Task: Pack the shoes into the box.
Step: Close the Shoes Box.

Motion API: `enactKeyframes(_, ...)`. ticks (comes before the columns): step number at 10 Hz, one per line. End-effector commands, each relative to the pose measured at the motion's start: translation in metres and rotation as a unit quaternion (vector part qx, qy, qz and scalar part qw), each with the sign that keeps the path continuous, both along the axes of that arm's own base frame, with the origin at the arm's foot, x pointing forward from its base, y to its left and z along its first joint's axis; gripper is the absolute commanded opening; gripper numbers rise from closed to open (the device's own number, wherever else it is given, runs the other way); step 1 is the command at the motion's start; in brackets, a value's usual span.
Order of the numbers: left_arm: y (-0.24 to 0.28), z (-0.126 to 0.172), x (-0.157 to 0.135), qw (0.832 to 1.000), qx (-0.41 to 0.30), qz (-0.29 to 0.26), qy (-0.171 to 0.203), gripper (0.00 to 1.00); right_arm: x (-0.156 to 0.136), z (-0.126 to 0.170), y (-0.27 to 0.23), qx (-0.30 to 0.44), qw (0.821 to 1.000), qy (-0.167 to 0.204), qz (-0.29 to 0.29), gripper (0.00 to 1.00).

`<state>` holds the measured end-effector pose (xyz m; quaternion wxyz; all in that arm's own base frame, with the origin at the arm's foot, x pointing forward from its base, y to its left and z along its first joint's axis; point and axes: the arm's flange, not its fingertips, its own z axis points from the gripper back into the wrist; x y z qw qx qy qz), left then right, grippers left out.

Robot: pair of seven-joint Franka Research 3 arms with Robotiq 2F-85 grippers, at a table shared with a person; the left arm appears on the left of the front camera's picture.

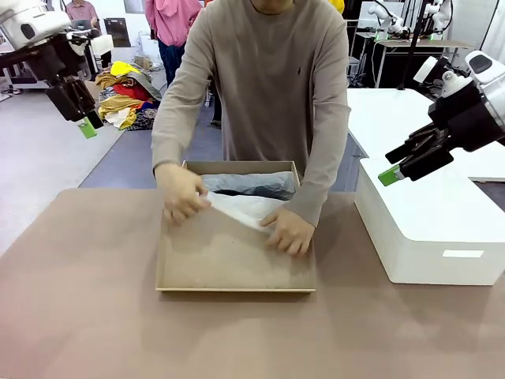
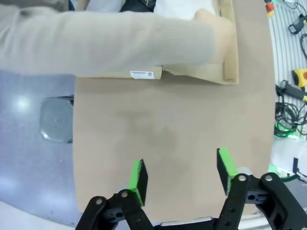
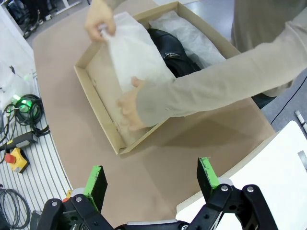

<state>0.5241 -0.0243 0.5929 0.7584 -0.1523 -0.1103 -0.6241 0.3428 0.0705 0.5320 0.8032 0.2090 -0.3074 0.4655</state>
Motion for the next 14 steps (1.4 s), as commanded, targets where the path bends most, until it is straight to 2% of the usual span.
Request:
enactKeyframes(1, 0.0075, -0.0019, 0.005, 1.0, -0.024, -0.013, 0.013, 0.15, 0.001, 0.0001, -0.0001, 0.009, 1.0, -0.002, 0.006, 1.0)
enactKeyframes(2, 0.0097, -0.003, 0.0062, 0.999, -0.026, -0.02, 0.016, 0.0, 0.001, 0.0001, -0.0001, 0.009, 1.0, -0.002, 0.006, 1.0)
enactKeyframes(7, 0.0105, -0.0003, 0.0084, 0.999, -0.026, -0.027, 0.023, 0.0, 0.001, 0.0001, -0.0001, 0.009, 1.0, -0.002, 0.006, 1.0)
enactKeyframes(10, 0.0112, 0.0021, 0.008, 0.997, -0.064, -0.019, 0.039, 0.0, 0.001, 0.0001, -0.0001, 0.009, 1.0, -0.002, 0.006, 1.0)
enactKeyframes(11, 0.0048, -0.0016, 0.0054, 0.999, -0.018, -0.017, 0.029, 0.0, 0.001, 0.0001, -0.0001, 0.009, 1.0, -0.002, 0.006, 1.0)
enactKeyframes(14, 0.0048, -0.0016, 0.0054, 0.999, -0.018, -0.017, 0.029, 0.0, 0.001, 0.0001, -0.0001, 0.009, 1.0, -0.002, 0.006, 1.0)
